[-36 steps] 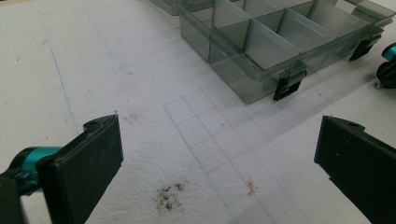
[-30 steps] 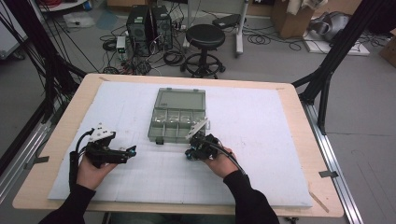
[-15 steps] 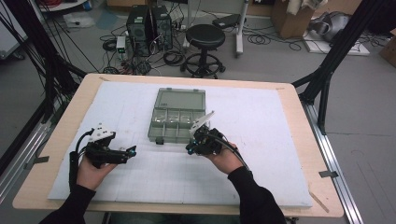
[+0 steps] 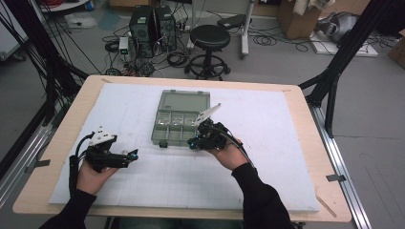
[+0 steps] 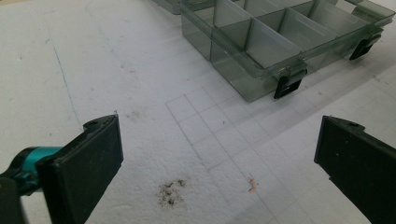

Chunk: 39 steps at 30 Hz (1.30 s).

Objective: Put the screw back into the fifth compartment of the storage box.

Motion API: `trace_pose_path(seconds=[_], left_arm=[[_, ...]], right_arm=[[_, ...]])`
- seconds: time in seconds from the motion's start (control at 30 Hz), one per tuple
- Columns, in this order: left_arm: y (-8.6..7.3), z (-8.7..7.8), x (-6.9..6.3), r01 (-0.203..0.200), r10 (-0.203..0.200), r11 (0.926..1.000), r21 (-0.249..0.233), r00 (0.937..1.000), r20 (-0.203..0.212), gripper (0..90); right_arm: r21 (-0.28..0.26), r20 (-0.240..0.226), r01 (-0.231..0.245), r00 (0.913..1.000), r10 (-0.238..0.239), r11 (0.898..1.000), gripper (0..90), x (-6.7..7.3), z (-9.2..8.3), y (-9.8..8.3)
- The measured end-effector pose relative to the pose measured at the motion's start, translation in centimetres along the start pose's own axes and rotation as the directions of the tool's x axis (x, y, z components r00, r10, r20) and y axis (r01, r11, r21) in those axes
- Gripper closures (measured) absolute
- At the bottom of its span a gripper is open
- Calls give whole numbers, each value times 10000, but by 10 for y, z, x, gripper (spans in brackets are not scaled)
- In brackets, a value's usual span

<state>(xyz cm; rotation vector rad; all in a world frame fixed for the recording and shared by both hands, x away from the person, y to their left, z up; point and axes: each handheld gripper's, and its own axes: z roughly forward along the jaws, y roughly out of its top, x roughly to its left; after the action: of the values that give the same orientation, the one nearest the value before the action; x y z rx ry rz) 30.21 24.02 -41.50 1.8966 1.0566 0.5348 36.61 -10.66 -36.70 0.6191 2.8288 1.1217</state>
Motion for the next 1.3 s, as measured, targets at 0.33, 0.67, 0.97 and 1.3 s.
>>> trace_pose_path(seconds=[0.33,0.67,0.97,1.3], left_arm=[[2,2,-1,-49,50,10000,-27,10000,73,17],[1,1,-3,-80,80,10000,-14,9999,78,17],[2,0,-2,-106,107,9999,-62,9999,56,17],[2,0,-3,-121,121,9999,-77,9999,71,17]], right_arm=[[-56,-8,268,9996,-268,9996,871,-4,-3,25],[-168,12,252,9997,-252,9995,871,-11,-5,46],[-171,74,615,9981,-614,9980,871,-14,-3,72],[-177,-11,837,9965,-837,9963,871,-13,6,93]])
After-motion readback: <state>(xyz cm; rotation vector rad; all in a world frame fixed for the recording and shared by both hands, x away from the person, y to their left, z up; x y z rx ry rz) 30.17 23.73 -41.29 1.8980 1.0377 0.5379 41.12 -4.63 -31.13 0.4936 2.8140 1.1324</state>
